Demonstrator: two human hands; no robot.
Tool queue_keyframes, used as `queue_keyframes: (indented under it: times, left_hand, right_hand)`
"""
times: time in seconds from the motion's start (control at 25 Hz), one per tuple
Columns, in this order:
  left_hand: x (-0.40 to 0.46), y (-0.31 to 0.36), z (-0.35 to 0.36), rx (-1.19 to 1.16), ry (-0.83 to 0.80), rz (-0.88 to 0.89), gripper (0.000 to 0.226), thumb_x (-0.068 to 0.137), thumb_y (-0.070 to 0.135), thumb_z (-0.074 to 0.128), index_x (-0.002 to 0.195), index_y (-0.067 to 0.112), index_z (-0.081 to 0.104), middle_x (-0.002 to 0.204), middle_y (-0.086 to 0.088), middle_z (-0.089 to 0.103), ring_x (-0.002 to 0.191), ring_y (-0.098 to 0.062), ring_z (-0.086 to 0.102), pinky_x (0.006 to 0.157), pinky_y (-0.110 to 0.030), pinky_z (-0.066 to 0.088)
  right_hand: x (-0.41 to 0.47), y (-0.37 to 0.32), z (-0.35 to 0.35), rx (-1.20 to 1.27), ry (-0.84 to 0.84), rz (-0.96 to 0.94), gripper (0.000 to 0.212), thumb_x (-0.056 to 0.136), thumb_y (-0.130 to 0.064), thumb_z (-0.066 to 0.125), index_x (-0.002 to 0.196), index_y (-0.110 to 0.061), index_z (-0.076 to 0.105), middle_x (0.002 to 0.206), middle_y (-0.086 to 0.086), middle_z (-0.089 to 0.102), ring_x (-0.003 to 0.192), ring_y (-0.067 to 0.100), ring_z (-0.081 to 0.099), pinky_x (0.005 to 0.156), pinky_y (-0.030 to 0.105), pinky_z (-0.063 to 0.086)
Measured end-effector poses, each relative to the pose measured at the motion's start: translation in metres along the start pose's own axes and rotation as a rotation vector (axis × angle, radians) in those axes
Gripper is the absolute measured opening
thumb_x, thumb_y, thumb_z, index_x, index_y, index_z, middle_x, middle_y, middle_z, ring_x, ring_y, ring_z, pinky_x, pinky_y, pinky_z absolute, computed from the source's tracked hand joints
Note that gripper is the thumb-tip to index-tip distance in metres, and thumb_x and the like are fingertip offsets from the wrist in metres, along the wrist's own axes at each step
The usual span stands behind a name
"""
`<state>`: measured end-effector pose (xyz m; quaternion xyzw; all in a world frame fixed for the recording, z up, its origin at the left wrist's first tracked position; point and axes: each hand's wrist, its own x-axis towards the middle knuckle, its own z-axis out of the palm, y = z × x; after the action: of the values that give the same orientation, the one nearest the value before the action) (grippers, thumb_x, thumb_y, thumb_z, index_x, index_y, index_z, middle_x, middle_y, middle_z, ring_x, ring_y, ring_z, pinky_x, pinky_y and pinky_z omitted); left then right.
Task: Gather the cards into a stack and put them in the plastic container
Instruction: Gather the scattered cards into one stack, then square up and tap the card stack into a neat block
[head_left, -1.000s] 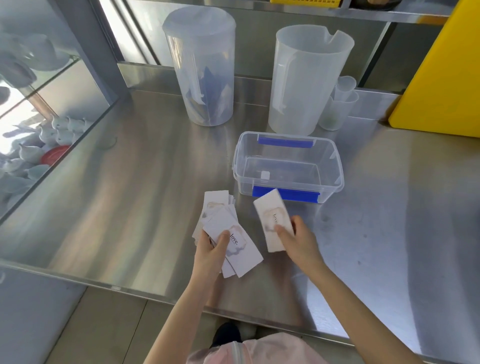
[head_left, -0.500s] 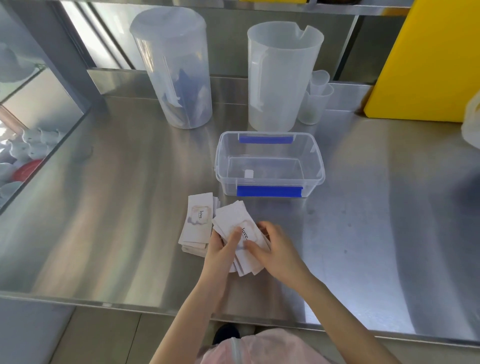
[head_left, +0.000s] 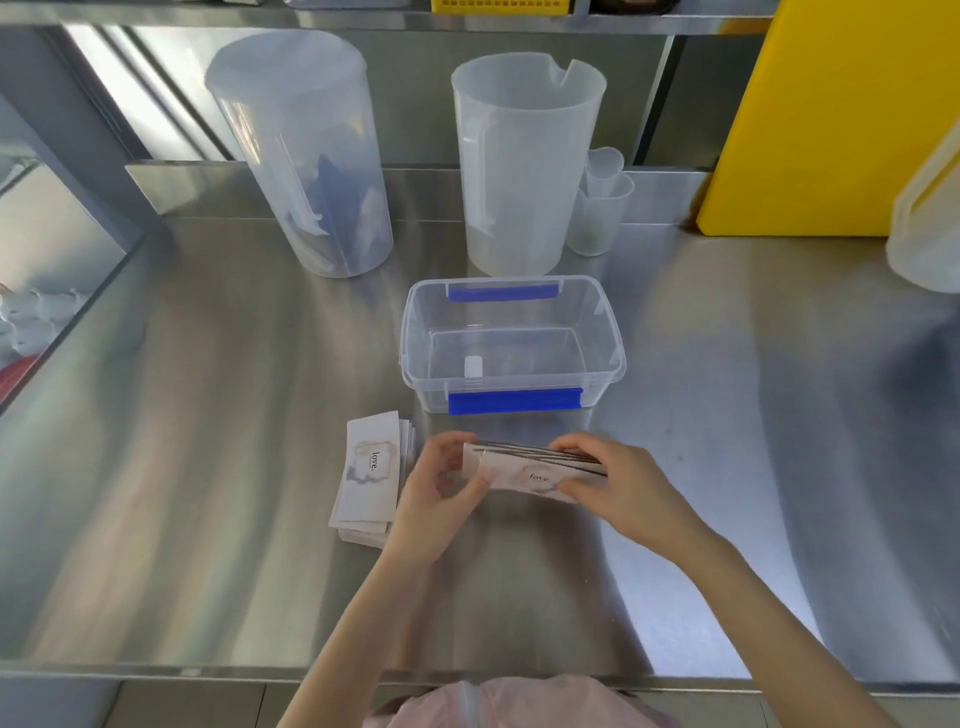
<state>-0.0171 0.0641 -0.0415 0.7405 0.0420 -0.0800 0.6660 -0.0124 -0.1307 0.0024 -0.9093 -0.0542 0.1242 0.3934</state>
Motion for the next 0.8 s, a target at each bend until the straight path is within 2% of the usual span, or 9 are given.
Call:
queue_keyframes:
  times: [0.08, 0.12, 0.2, 0.32, 0.4, 0.52, 0.6, 0.68, 0.8]
  left_hand:
    - [0.005, -0.003, 0.006, 0.25, -0.062, 0.048, 0.032, 0.077, 0.011, 0.066, 0.093, 0.035, 0.051, 0.093, 0.015, 0.061, 0.083, 0.004, 0.058, 0.077, -0.003, 0.042]
    - [0.007, -0.008, 0.01, 0.302, -0.054, 0.058, 0.031, 0.078, 0.01, 0.066, 0.094, 0.031, 0.051, 0.091, 0.014, 0.06, 0.081, 0.004, 0.058, 0.075, -0.002, 0.042]
    - [0.01, -0.018, 0.016, 0.343, -0.015, 0.027, 0.028, 0.078, 0.009, 0.064, 0.096, 0.025, 0.048, 0.085, 0.01, 0.058, 0.08, -0.008, 0.056, 0.074, -0.008, 0.044]
    - [0.011, -0.031, 0.019, 0.385, -0.023, -0.016, 0.027, 0.08, 0.011, 0.062, 0.096, 0.024, 0.045, 0.088, 0.005, 0.058, 0.089, -0.017, 0.054, 0.068, -0.001, 0.037]
    - [0.015, -0.038, 0.02, 0.404, -0.023, -0.054, 0.024, 0.081, 0.015, 0.062, 0.097, 0.023, 0.046, 0.095, 0.001, 0.061, 0.095, -0.021, 0.055, 0.07, -0.006, 0.039]
    - [0.018, -0.037, 0.023, 0.427, -0.018, -0.09, 0.025, 0.081, 0.018, 0.062, 0.101, 0.015, 0.048, 0.106, -0.009, 0.063, 0.106, -0.027, 0.054, 0.089, -0.031, 0.043]
    - [0.018, -0.031, 0.024, 0.369, -0.007, -0.062, 0.024, 0.081, 0.016, 0.062, 0.098, 0.017, 0.045, 0.103, -0.005, 0.061, 0.107, -0.026, 0.053, 0.088, -0.03, 0.042]
    - [0.02, -0.03, 0.021, 0.374, 0.01, -0.044, 0.027, 0.082, 0.016, 0.061, 0.103, 0.017, 0.045, 0.101, 0.0, 0.056, 0.109, -0.022, 0.049, 0.085, -0.023, 0.037]
    - [0.02, -0.036, 0.018, 0.48, -0.002, -0.084, 0.032, 0.084, 0.018, 0.057, 0.112, 0.009, 0.044, 0.102, -0.004, 0.052, 0.115, -0.023, 0.042, 0.086, -0.022, 0.032]
  right_hand:
    - [0.009, 0.01, 0.0, -0.137, 0.005, -0.048, 0.032, 0.081, -0.01, 0.06, 0.111, -0.021, 0.061, 0.106, -0.003, 0.063, 0.098, 0.014, 0.059, 0.086, 0.017, 0.041]
    - [0.012, 0.016, 0.008, -0.162, 0.011, -0.061, 0.035, 0.081, -0.009, 0.059, 0.114, -0.02, 0.059, 0.111, 0.001, 0.062, 0.104, 0.016, 0.057, 0.088, 0.017, 0.038]
    - [0.016, 0.027, 0.031, -0.157, 0.01, -0.049, 0.049, 0.081, -0.009, 0.059, 0.127, -0.018, 0.048, 0.125, 0.004, 0.051, 0.118, 0.017, 0.049, 0.096, 0.015, 0.032]
    - [0.013, 0.036, 0.052, 0.033, 0.089, 0.051, 0.074, 0.081, -0.011, 0.064, 0.141, -0.02, 0.022, 0.128, -0.005, 0.028, 0.12, 0.008, 0.04, 0.099, 0.014, 0.032]
    - [0.012, 0.043, 0.054, 0.235, 0.173, 0.163, 0.081, 0.08, -0.009, 0.066, 0.142, -0.022, 0.016, 0.129, -0.007, 0.029, 0.115, 0.007, 0.042, 0.093, 0.014, 0.04]
    - [0.008, 0.045, 0.06, 0.291, 0.138, 0.229, 0.064, 0.086, -0.012, 0.058, 0.138, -0.022, 0.024, 0.136, 0.002, 0.045, 0.119, 0.015, 0.049, 0.098, 0.02, 0.042]
    - [0.007, 0.039, 0.062, 0.274, 0.159, 0.214, 0.047, 0.089, -0.013, 0.054, 0.128, -0.025, 0.031, 0.127, -0.001, 0.05, 0.109, 0.011, 0.051, 0.089, 0.011, 0.043]
    - [0.009, 0.035, 0.062, 0.237, 0.176, 0.193, 0.042, 0.089, -0.014, 0.054, 0.123, -0.027, 0.034, 0.12, -0.004, 0.05, 0.105, 0.008, 0.048, 0.083, 0.005, 0.04]
    - [0.01, 0.039, 0.063, 0.073, 0.149, 0.214, 0.048, 0.088, -0.018, 0.056, 0.131, -0.017, 0.037, 0.133, 0.006, 0.046, 0.121, 0.018, 0.044, 0.101, 0.024, 0.036]
